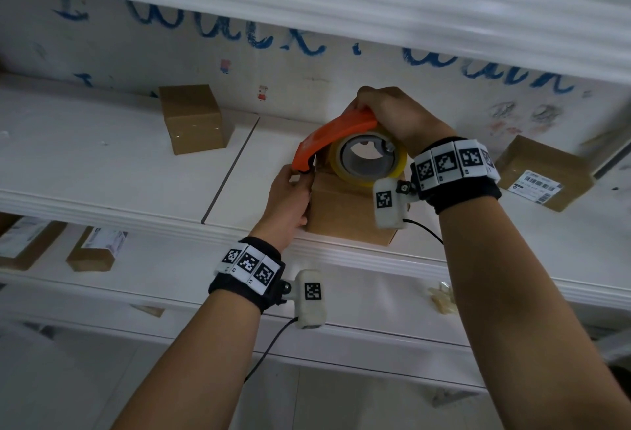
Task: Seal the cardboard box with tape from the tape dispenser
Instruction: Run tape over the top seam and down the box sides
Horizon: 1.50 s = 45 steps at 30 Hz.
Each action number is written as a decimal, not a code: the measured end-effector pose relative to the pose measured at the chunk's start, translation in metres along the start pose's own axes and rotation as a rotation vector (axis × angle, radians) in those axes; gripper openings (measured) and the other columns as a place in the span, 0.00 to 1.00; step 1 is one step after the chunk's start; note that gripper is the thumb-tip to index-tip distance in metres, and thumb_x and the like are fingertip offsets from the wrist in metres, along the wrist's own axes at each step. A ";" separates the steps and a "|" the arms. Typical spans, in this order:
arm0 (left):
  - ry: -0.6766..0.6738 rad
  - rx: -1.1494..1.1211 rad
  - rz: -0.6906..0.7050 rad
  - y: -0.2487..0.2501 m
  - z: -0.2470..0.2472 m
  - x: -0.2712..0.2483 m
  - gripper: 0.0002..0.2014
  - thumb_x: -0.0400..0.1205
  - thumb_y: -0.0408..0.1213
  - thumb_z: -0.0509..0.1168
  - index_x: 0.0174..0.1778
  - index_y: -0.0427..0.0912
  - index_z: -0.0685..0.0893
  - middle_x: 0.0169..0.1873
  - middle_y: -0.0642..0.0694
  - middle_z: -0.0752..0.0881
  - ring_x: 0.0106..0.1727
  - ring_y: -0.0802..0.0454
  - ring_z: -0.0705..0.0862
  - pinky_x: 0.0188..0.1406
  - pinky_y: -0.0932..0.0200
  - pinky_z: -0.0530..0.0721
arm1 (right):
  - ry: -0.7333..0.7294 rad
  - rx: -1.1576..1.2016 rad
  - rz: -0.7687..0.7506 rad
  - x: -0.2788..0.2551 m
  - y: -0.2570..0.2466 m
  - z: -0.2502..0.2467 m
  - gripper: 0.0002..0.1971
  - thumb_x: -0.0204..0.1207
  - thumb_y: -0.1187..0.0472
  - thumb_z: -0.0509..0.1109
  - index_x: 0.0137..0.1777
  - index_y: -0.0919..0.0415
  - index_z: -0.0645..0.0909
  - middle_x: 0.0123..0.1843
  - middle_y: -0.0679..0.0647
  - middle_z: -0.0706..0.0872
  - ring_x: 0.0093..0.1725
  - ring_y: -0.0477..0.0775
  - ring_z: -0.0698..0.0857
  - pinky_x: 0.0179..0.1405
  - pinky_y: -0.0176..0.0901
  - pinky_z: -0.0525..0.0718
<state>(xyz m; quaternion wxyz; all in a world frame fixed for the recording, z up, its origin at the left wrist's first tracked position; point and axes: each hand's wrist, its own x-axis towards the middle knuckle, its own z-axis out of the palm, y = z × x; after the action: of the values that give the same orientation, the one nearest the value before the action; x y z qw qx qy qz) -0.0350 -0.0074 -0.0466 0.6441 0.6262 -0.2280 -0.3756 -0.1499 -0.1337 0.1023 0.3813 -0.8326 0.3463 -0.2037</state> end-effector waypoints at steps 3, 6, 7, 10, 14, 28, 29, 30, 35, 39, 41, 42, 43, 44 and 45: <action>0.046 -0.024 0.079 -0.001 0.005 -0.003 0.07 0.91 0.49 0.61 0.61 0.62 0.84 0.55 0.46 0.90 0.55 0.46 0.90 0.53 0.42 0.91 | -0.001 0.009 0.004 -0.001 0.000 0.000 0.21 0.76 0.48 0.61 0.50 0.60 0.93 0.47 0.62 0.94 0.52 0.67 0.91 0.64 0.62 0.86; 0.158 0.002 0.216 -0.002 0.009 -0.006 0.11 0.92 0.40 0.62 0.53 0.62 0.85 0.53 0.51 0.90 0.57 0.52 0.88 0.61 0.47 0.87 | -0.001 0.017 0.006 -0.002 -0.001 0.000 0.20 0.77 0.50 0.62 0.49 0.60 0.93 0.47 0.62 0.95 0.49 0.64 0.92 0.64 0.61 0.86; 0.183 0.013 0.240 -0.002 0.010 -0.006 0.11 0.92 0.39 0.62 0.52 0.62 0.86 0.52 0.53 0.90 0.57 0.53 0.87 0.62 0.49 0.86 | 0.002 0.016 0.008 -0.003 -0.002 0.000 0.20 0.77 0.50 0.62 0.49 0.59 0.93 0.47 0.62 0.95 0.47 0.62 0.92 0.63 0.60 0.86; 0.196 0.043 0.292 -0.008 0.009 -0.008 0.10 0.92 0.40 0.63 0.57 0.55 0.90 0.54 0.52 0.91 0.58 0.54 0.87 0.66 0.49 0.86 | 0.004 0.021 0.008 -0.004 -0.002 0.000 0.20 0.76 0.49 0.62 0.48 0.58 0.94 0.48 0.62 0.95 0.51 0.65 0.92 0.64 0.61 0.86; 0.145 0.121 0.368 -0.010 0.006 -0.019 0.14 0.94 0.40 0.57 0.67 0.49 0.87 0.60 0.45 0.89 0.59 0.56 0.84 0.66 0.57 0.82 | 0.001 0.015 0.015 -0.005 -0.004 0.000 0.20 0.77 0.50 0.62 0.48 0.60 0.93 0.45 0.62 0.94 0.41 0.57 0.91 0.62 0.59 0.87; -0.113 -0.111 0.232 -0.020 0.024 -0.035 0.32 0.85 0.68 0.48 0.82 0.59 0.75 0.80 0.52 0.79 0.83 0.54 0.74 0.87 0.41 0.66 | 0.010 0.001 0.027 -0.009 -0.006 0.001 0.22 0.74 0.48 0.62 0.50 0.63 0.92 0.46 0.64 0.94 0.45 0.63 0.91 0.65 0.64 0.85; -0.105 -0.121 0.236 -0.020 0.024 -0.036 0.29 0.86 0.66 0.48 0.79 0.61 0.77 0.80 0.52 0.80 0.82 0.54 0.75 0.87 0.41 0.66 | 0.010 -0.004 0.026 -0.009 -0.006 0.002 0.23 0.74 0.47 0.62 0.51 0.63 0.92 0.47 0.64 0.94 0.48 0.66 0.92 0.66 0.65 0.85; -0.106 -0.124 0.238 -0.019 0.025 -0.037 0.26 0.86 0.65 0.48 0.75 0.64 0.78 0.79 0.52 0.80 0.82 0.54 0.75 0.87 0.41 0.66 | 0.009 -0.008 0.023 -0.009 -0.006 0.002 0.23 0.74 0.47 0.62 0.51 0.63 0.92 0.47 0.64 0.94 0.51 0.68 0.91 0.66 0.65 0.85; -0.094 -0.097 0.237 -0.018 0.023 -0.036 0.34 0.82 0.69 0.49 0.80 0.59 0.77 0.78 0.51 0.81 0.81 0.52 0.76 0.87 0.41 0.68 | 0.022 -0.011 0.021 -0.007 -0.006 0.002 0.23 0.74 0.47 0.62 0.52 0.63 0.92 0.50 0.65 0.93 0.50 0.66 0.91 0.64 0.63 0.85; -0.087 -0.064 0.238 -0.021 0.021 -0.032 0.40 0.80 0.72 0.48 0.84 0.54 0.75 0.77 0.51 0.82 0.80 0.52 0.78 0.85 0.40 0.69 | 0.021 -0.018 0.012 -0.006 -0.004 0.002 0.17 0.78 0.50 0.62 0.42 0.59 0.89 0.42 0.59 0.92 0.40 0.54 0.86 0.50 0.52 0.82; -0.090 -0.046 0.233 -0.022 0.020 -0.030 0.39 0.80 0.71 0.47 0.81 0.56 0.77 0.76 0.50 0.83 0.79 0.51 0.79 0.85 0.39 0.71 | 0.026 -0.022 0.008 -0.006 -0.003 0.002 0.15 0.79 0.50 0.62 0.39 0.56 0.86 0.37 0.55 0.88 0.38 0.52 0.84 0.47 0.48 0.80; -0.093 -0.032 0.234 -0.022 0.020 -0.029 0.37 0.79 0.71 0.46 0.78 0.58 0.79 0.75 0.50 0.84 0.78 0.51 0.80 0.84 0.39 0.72 | 0.026 -0.011 0.008 -0.005 -0.002 0.002 0.15 0.79 0.50 0.62 0.40 0.57 0.86 0.37 0.56 0.88 0.38 0.52 0.85 0.47 0.49 0.80; -0.097 -0.016 0.233 -0.022 0.020 -0.029 0.35 0.79 0.71 0.46 0.76 0.61 0.79 0.74 0.49 0.85 0.77 0.50 0.80 0.84 0.39 0.72 | 0.023 0.001 0.008 -0.005 -0.002 0.002 0.16 0.78 0.49 0.62 0.43 0.59 0.88 0.38 0.57 0.89 0.38 0.53 0.86 0.48 0.50 0.81; -0.101 0.003 0.229 -0.021 0.020 -0.029 0.34 0.79 0.71 0.45 0.74 0.63 0.79 0.73 0.49 0.85 0.77 0.50 0.80 0.83 0.39 0.73 | 0.022 0.011 0.009 -0.005 -0.001 0.002 0.18 0.78 0.49 0.62 0.45 0.60 0.89 0.39 0.59 0.91 0.38 0.54 0.87 0.49 0.51 0.82; -0.102 0.018 0.221 -0.022 0.020 -0.029 0.35 0.78 0.72 0.45 0.74 0.62 0.79 0.74 0.49 0.84 0.77 0.50 0.80 0.83 0.39 0.72 | 0.022 0.018 0.011 -0.004 -0.001 0.001 0.19 0.77 0.49 0.62 0.46 0.61 0.90 0.41 0.61 0.92 0.39 0.54 0.87 0.51 0.52 0.84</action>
<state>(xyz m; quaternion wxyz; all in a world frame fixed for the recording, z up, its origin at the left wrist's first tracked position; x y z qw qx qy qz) -0.0722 0.0039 -0.0609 0.6637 0.5830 -0.3314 -0.3314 -0.1519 -0.1295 0.1018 0.3863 -0.8249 0.3532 -0.2137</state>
